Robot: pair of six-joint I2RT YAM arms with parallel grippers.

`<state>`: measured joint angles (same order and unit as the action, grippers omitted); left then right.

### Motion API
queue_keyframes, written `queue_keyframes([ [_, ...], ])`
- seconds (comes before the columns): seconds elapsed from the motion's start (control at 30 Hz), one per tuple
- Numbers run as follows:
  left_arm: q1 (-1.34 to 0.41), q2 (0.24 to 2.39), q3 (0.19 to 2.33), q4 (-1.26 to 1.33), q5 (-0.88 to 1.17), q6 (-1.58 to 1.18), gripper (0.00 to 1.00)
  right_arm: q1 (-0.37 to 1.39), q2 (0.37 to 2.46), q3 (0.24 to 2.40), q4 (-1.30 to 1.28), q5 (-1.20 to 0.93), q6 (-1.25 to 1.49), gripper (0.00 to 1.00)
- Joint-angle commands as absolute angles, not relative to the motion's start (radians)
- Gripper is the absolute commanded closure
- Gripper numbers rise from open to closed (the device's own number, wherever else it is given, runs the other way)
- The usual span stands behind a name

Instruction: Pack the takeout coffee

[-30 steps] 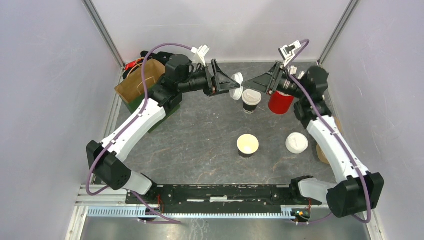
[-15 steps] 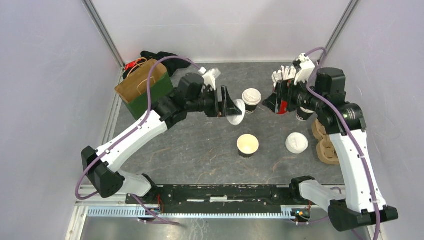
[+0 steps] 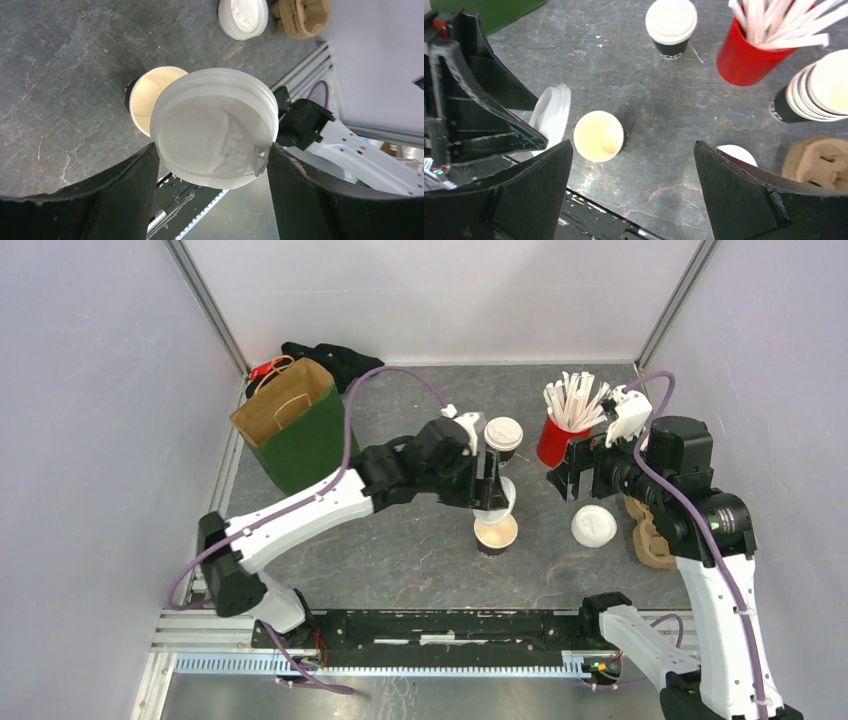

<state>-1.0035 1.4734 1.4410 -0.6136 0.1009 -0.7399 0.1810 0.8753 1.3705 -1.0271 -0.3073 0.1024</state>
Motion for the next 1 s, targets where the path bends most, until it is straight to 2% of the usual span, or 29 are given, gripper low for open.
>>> queue_keyframes([
  [0.0,-1.074,1.594,1.598,-0.769,-0.041,-0.677,0.27,0.185,0.838,1.437,-1.065,-0.190,0.046,0.02],
  [0.4,-1.189,1.974,1.990,-1.104,-0.238,-0.620,0.27,0.246,0.803,1.471,-1.065,-0.057,0.026,0.02],
  [0.97,-1.195,2.050,2.034,-1.182,-0.296,-0.597,0.26,0.272,0.778,1.421,-1.055,-0.021,0.021,0.02],
])
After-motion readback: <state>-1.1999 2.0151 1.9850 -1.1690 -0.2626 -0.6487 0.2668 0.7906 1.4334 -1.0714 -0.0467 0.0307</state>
